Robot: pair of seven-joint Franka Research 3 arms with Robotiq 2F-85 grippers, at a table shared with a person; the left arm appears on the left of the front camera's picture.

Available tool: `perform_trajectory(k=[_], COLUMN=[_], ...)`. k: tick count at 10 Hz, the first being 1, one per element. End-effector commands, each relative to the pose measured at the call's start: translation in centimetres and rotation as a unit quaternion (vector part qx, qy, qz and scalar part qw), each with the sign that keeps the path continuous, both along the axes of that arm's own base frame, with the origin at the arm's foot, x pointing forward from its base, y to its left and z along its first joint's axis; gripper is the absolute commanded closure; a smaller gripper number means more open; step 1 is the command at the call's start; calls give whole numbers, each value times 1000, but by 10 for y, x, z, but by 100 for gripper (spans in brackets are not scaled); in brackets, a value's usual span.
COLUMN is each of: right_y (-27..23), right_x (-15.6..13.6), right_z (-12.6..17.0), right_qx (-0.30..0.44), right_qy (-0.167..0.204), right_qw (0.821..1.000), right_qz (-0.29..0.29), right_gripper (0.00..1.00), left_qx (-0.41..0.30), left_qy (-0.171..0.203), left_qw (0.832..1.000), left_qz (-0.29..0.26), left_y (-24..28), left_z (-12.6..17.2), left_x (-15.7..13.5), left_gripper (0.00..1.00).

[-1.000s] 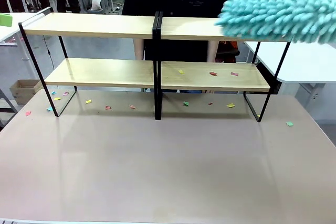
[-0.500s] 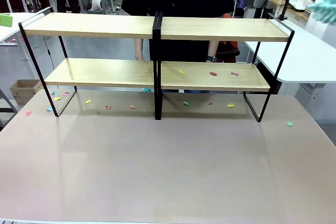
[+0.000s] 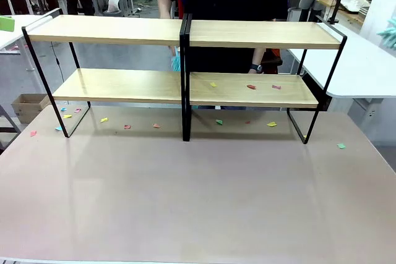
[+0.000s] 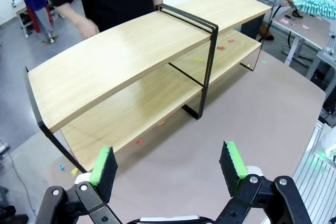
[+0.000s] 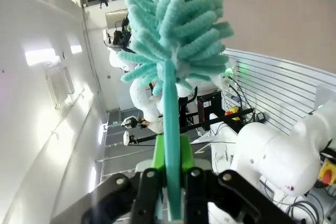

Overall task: Clean the shelves.
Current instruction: Clean a randomly selected level of the Shelf with the Duster, then clean another randomly selected level of the Shelf with the Duster.

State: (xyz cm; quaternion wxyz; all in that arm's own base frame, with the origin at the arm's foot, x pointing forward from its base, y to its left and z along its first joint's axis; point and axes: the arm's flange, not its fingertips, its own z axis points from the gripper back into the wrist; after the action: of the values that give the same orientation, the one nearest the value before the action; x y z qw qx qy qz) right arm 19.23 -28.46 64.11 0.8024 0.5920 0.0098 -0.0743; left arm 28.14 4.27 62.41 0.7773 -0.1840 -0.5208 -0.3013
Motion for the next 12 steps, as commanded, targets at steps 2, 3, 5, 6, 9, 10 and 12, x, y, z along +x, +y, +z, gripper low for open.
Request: perform_trajectory(k=[2,3,5,6,9,10,12], right_y=[4,4,4,4,4,4,4], right_x=[-1,-1,-1,-1,-1,-1,-1], right_z=[5,5,5,5,5,5,5], right_qx=[2,2,2,2,2,2,2], right_qy=[-10,-10,-10,-10,-10,-10,-10], right_qw=[1000,1000,1000,1000,1000,1000,1000], right_qz=[13,13,13,13,13,13,13], right_gripper=[88,88,88,88,88,88,88], left_qx=[1,1,1,1,1,1,1], left_qy=[1,1,1,1,1,1,1], left_qw=[1000,1000,1000,1000,1000,1000,1000], left_qz=[-2,-2,-2,-2,-2,-2,-2], left_y=[0,0,0,0,0,0,0], left_z=[0,0,0,0,0,0,0], left_x=[0,0,0,0,0,0,0], left_gripper=[0,0,0,0,0,0,0])
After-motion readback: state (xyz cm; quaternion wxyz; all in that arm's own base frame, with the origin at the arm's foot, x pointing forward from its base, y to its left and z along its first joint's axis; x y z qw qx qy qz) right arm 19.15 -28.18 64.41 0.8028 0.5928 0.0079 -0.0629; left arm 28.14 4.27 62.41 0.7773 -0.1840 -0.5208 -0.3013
